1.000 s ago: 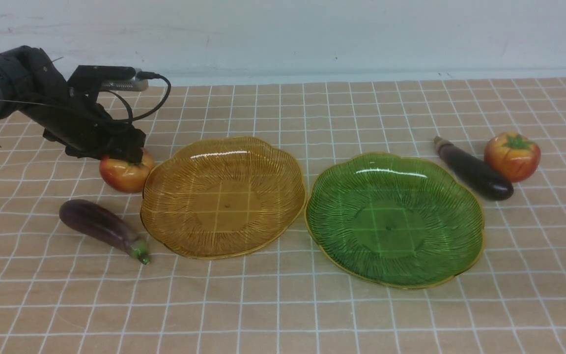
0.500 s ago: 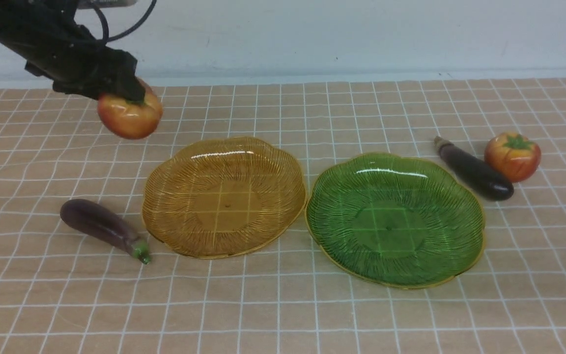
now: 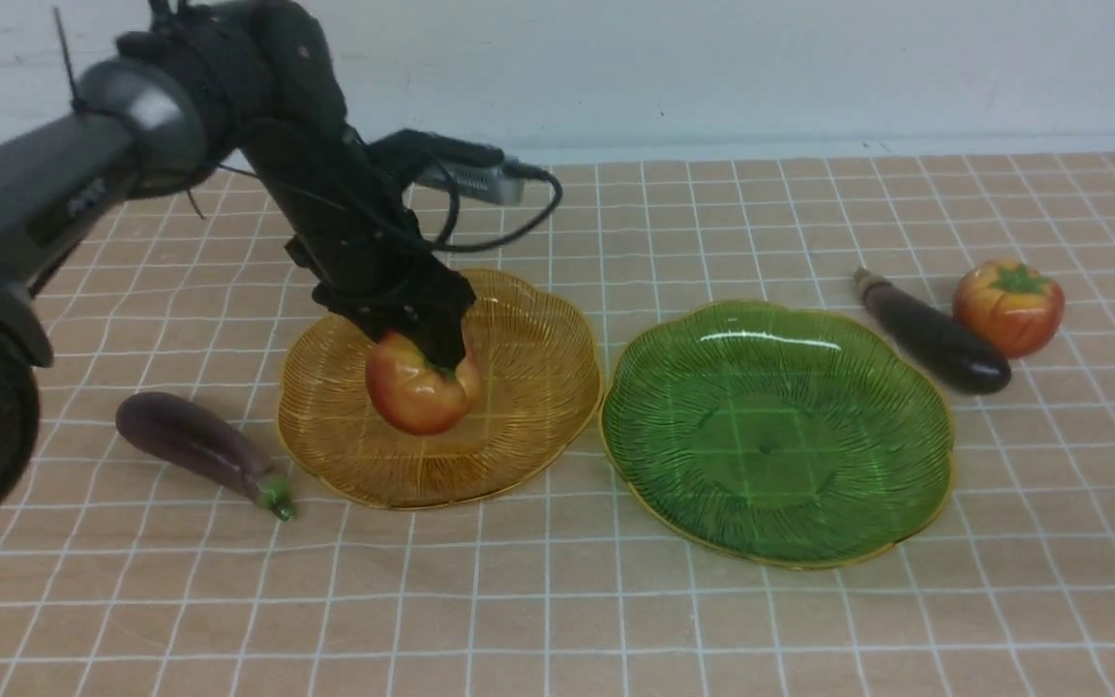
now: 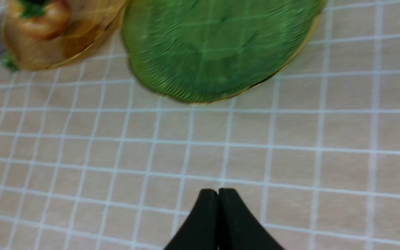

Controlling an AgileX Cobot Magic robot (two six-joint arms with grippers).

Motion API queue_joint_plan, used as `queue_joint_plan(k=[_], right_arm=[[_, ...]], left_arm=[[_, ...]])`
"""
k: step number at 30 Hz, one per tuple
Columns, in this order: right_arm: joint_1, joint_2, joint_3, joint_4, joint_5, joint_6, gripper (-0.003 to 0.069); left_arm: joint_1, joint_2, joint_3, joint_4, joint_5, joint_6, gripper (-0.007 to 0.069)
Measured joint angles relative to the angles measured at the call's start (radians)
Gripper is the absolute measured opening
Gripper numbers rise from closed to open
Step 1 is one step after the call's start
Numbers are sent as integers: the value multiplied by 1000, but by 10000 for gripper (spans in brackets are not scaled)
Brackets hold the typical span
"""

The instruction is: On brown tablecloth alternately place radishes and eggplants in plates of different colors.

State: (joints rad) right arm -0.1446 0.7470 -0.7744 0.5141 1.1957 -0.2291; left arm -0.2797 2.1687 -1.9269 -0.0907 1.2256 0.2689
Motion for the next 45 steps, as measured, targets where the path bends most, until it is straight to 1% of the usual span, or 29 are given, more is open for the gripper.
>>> queue_joint_plan(k=[2, 4, 5, 8, 10, 12, 13, 14, 15, 17, 18, 23, 24, 26, 28, 31, 32, 41, 45], right_arm=[[0, 11, -54, -79, -6, 60, -10], [0, 32, -95, -148, -13, 108, -8], [0, 59, -139, -204, -26, 141, -3], [0, 128, -209, -295, -45, 187, 12], [0, 203, -255, -349, -51, 216, 30], [0, 278, -330, -389, -55, 244, 69], [0, 335, -364, -399, -56, 254, 92], [0, 372, -398, -402, -59, 261, 118], [0, 433, -423, -402, -59, 268, 140], [0, 495, -481, -402, -60, 277, 200], [0, 532, -507, -399, -61, 281, 229], [0, 773, -665, -377, -66, 291, 433], [0, 797, -689, -373, -66, 291, 454], [0, 891, -756, -367, -64, 291, 539], [0, 998, -831, -363, -51, 291, 595], [0, 1113, -930, -356, -15, 291, 634], [0, 1180, -993, -353, 11, 291, 645], [2, 1516, -1373, -320, 41, 298, 650], [2, 1580, -1430, -314, 41, 314, 645]], left_arm=[[0, -2, 0, 8, 0, -13, 676], [0, -8, 0, 17, 0, -25, 683], [0, -12, 0, 24, 0, -35, 682], [0, -42, 0, 33, 0, -75, 641], [0, -69, 0, 40, 0, -96, 554], [0, -107, 0, 47, 0, -105, 439], [0, -130, 0, 50, 1, -109, 358], [0, -166, 0, 51, 1, -112, 247], [0, -191, 0, 51, 2, -113, 151], [0, -250, 0, 51, 4, -119, 55], [1, -263, 0, 50, 5, -120, 39], [1, -398, 43, 48, 9, -130, -1], [1, -418, 51, 48, 10, -130, -2], [1, -460, 80, 47, 17, -132, -3], [1, -504, 116, 47, 23, -134, -3], [1, -551, 157, 48, 27, -136, -3], [1, -565, 168, 49, 26, -137, -3], [1, -587, 183, 50, 28, -139, -3], [1, -587, 186, 50, 28, -146, -3]])
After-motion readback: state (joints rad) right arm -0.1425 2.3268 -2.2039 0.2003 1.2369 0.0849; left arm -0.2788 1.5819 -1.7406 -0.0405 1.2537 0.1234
